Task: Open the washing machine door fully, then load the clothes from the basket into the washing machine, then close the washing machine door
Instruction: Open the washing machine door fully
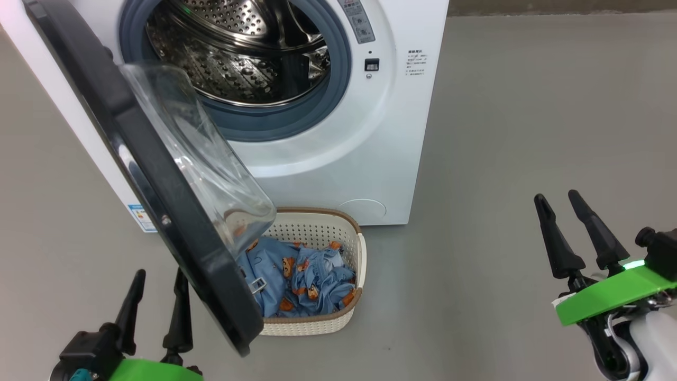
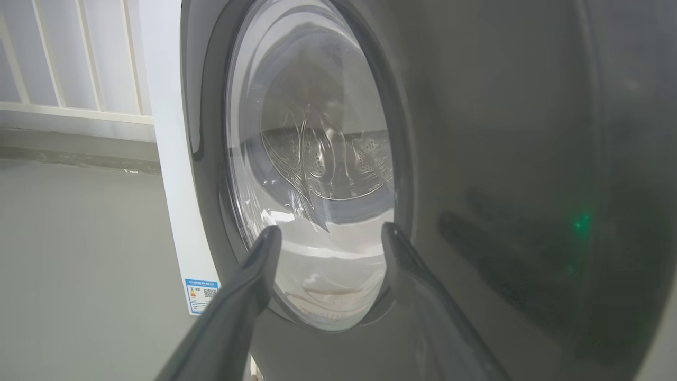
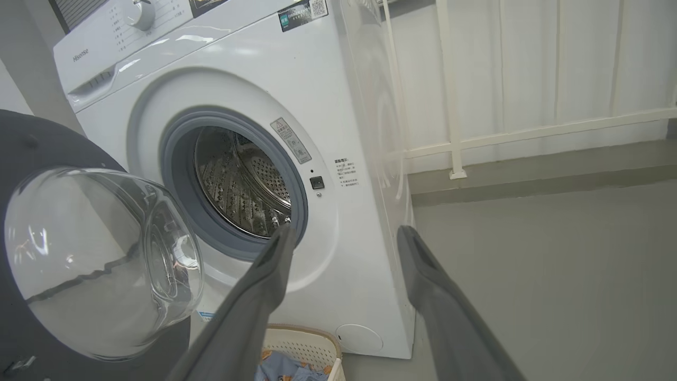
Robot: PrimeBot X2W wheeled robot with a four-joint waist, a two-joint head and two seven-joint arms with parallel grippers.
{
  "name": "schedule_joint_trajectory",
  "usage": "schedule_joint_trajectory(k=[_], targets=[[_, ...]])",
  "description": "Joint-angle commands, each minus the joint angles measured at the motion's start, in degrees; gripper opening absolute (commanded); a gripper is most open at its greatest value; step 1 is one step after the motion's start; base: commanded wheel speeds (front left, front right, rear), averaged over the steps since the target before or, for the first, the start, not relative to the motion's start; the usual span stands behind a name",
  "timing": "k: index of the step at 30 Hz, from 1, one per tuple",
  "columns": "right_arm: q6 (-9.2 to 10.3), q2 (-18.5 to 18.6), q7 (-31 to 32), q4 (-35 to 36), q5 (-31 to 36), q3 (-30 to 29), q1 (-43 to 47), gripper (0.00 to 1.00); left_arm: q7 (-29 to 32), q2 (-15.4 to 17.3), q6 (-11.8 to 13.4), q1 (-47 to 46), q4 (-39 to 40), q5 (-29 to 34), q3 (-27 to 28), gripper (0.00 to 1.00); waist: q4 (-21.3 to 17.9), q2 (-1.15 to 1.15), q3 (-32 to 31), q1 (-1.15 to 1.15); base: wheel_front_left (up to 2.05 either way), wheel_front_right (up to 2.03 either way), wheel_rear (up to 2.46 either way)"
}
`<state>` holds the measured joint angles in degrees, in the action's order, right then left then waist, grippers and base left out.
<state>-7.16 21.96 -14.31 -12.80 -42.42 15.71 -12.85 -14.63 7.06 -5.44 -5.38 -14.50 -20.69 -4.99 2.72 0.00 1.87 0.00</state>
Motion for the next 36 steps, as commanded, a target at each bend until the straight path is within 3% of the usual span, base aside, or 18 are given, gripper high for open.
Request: schedule_joint_trajectory(k=[1, 6, 13, 36], targets=[[-0.33, -0.50, -0.65, 1.14, 2.33, -0.46, 0.84, 1.00, -0.37, 1.01, 0.26, -0.46, 1.91, -0.29, 2.15, 1.00, 0.00, 0.00, 0.09, 0.00, 0.00, 0.00, 0.00], [-0.33, -3.18, -0.67, 0.89, 10.32, -3.23, 2.50, 1.00, -0.37, 0.74, 0.37, -0.35, 2.31, -0.29, 2.39, 1.00, -0.10, 0.00, 0.48, 0.00, 0.00, 0.00, 0.00], [-0.33, -4.93, -0.68, 0.60, 14.02, -4.86, 2.77, 1.00, -0.37, 0.46, 0.35, -0.47, 2.50, -0.32, 2.55, 1.00, -0.15, 0.00, 0.88, 0.00, 0.00, 0.00, 0.00], [-0.33, -5.08, -0.69, -0.62, 15.45, -3.36, 1.56, 1.00, -0.37, 0.26, -0.05, -1.22, 2.21, 0.45, 3.26, 1.00, 0.55, 0.00, 0.49, 0.00, 0.00, 0.00, 0.00]])
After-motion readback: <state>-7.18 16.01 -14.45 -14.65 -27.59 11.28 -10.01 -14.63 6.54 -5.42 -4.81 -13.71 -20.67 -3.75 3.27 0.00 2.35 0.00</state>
